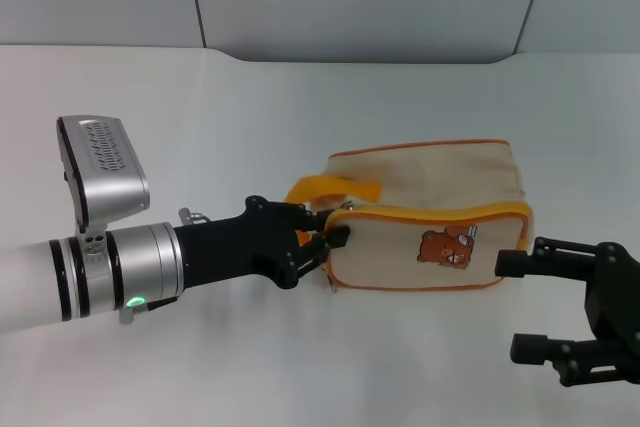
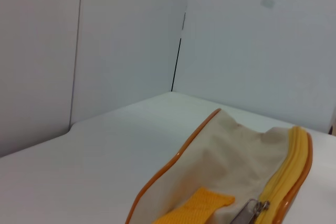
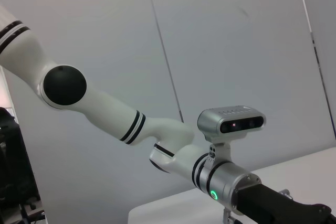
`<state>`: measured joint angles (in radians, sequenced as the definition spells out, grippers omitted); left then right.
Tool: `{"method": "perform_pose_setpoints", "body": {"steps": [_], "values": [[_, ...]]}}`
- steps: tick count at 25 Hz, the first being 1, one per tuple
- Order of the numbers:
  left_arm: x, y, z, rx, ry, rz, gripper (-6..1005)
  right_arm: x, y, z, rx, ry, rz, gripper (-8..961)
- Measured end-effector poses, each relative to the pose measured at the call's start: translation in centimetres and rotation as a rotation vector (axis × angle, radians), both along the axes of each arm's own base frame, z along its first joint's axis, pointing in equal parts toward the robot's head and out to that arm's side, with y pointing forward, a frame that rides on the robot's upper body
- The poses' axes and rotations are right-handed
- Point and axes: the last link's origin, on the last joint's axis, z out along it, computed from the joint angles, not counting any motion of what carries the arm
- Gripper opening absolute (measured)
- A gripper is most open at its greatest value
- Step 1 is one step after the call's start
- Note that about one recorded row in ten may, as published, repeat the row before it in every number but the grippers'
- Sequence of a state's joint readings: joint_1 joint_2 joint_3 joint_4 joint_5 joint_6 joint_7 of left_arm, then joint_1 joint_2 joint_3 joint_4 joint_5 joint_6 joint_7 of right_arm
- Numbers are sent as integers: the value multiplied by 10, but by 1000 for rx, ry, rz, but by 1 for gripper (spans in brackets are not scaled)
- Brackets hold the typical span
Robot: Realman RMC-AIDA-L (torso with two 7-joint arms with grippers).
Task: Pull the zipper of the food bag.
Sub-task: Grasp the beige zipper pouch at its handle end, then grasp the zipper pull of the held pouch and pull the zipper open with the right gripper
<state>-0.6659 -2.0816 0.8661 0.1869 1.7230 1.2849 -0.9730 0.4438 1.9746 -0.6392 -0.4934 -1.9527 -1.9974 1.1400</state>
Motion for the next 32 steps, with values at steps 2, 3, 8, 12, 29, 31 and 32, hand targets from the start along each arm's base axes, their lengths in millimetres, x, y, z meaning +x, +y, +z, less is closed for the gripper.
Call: {"method": "perform_pose_setpoints", "body": {"steps": [2, 3, 8, 12, 29, 31, 32], "values": [[1, -1, 1, 0, -14, -2, 249, 0, 0, 0, 2, 1, -2, 824], [2, -2, 1, -2, -19, -6, 225, 1, 0, 0, 5, 3, -5, 824], [6, -5, 5, -14, -58, -31, 122, 2, 2, 6, 50, 24, -27, 824], [8, -3, 14, 5, -100, -33, 102, 4, 6, 13, 116, 56, -53, 824], [37, 8, 87, 40, -128, -316, 86, -21, 36, -26, 793, 161, 75, 806], [41, 8, 85, 36, -129, -327, 87, -28, 40, -41, 845, 130, 108, 768], [41, 8, 85, 36, -129, -327, 87, -28, 40, -41, 845, 130, 108, 747]]}}
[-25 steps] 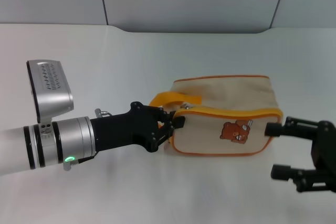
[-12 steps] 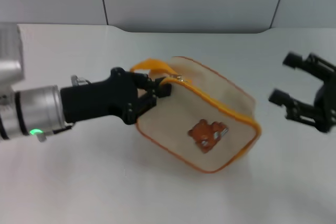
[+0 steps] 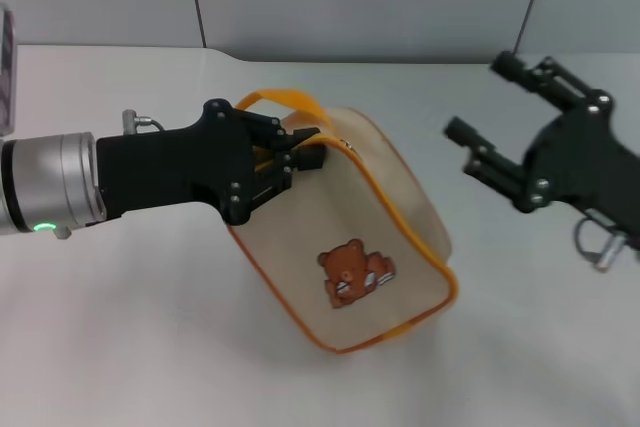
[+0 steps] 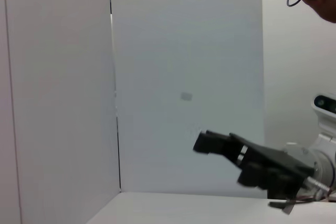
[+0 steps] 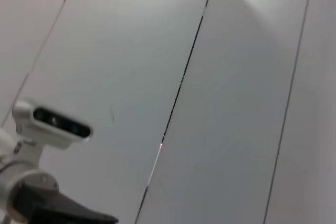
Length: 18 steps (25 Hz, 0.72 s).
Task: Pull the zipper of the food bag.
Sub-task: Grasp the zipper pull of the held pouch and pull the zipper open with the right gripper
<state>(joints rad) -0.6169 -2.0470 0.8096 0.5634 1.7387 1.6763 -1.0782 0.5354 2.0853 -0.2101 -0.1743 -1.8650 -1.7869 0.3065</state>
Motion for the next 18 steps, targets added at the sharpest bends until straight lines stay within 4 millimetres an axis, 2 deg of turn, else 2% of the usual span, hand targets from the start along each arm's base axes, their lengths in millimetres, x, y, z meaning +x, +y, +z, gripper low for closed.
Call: {"method": "perform_pose_setpoints", "body": {"steps": [4, 14, 18], "values": [[1, -1, -1, -3, -1, -1, 87, -5, 3, -22, -29, -73, 8, 663], [-1, -3, -3, -5, -8, 8, 84, -12, 6, -44, -118, -164, 30, 436], [0, -3, -4, -6, -9, 9, 82, -14, 6, -47, -120, -175, 45, 437]]}}
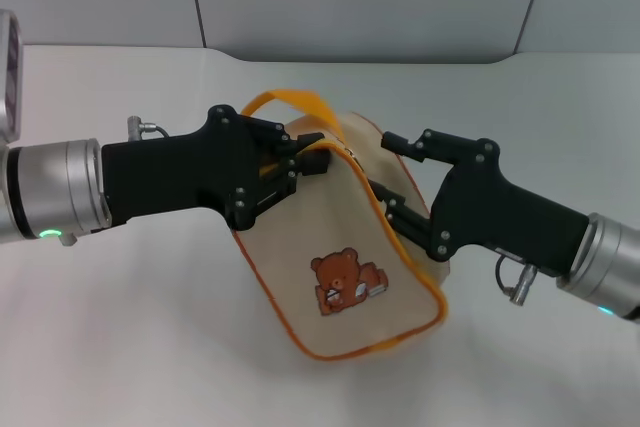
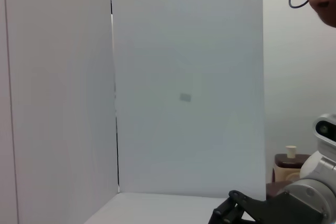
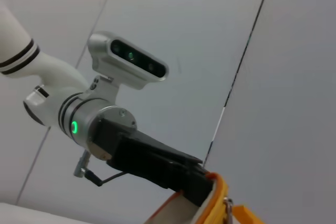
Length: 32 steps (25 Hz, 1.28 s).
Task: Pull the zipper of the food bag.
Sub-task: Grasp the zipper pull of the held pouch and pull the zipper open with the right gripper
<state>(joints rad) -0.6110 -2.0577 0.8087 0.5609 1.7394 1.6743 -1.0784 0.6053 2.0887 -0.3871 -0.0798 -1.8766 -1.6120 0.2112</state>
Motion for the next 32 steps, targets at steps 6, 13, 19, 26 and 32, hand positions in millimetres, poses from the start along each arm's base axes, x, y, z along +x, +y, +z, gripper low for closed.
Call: {"method": "perform_pose_setpoints", "body": {"steps": [6, 13, 19, 26, 32], "values": [[1, 0, -3, -3, -4, 4, 80, -7, 1, -9, 31, -15, 23, 436], [-2, -1, -5, 2, -1, 20, 78, -12, 3, -11, 23, -20, 40, 353], [-5, -3, -6, 0, 5, 27, 76, -14, 4, -13, 15, -28, 53, 207], [-7, -6, -6, 3, 9, 19, 72, -14, 6, -13, -20, -25, 35, 61], [-10, -8, -6, 10, 10, 20, 71, -13, 4, -14, -34, -41, 47, 2]]}}
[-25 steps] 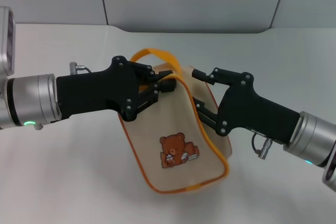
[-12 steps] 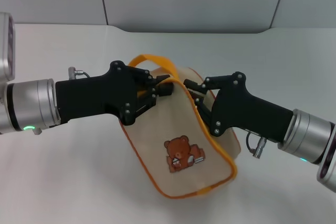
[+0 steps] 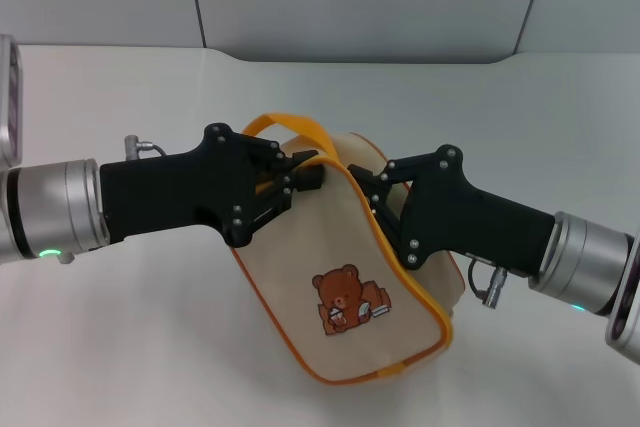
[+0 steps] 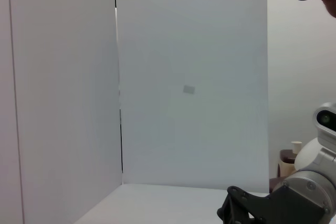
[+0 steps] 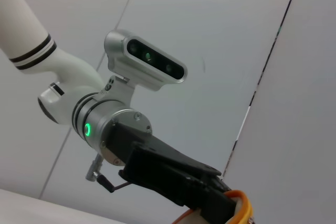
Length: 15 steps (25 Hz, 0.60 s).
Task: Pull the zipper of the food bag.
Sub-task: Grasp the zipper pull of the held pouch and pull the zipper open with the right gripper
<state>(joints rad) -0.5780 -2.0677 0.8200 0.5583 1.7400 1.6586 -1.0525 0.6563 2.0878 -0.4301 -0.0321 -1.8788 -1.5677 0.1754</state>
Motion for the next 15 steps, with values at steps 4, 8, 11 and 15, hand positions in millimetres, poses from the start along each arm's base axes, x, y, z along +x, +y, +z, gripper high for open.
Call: {"method": "perform_pose_setpoints", "body": {"steps": [4, 8, 11, 15], "values": [[-4, 2, 1, 22, 4, 26, 70, 10, -10, 2, -43, -27, 11, 14], [-9, 5, 4, 48, 8, 53, 70, 31, -26, 13, -141, -73, 3, 25], [-12, 6, 7, 62, 6, 69, 70, 48, -44, 30, -241, -102, -22, 34], [-15, 8, 10, 77, 5, 92, 71, 60, -58, 50, -278, -106, -57, 46]]}}
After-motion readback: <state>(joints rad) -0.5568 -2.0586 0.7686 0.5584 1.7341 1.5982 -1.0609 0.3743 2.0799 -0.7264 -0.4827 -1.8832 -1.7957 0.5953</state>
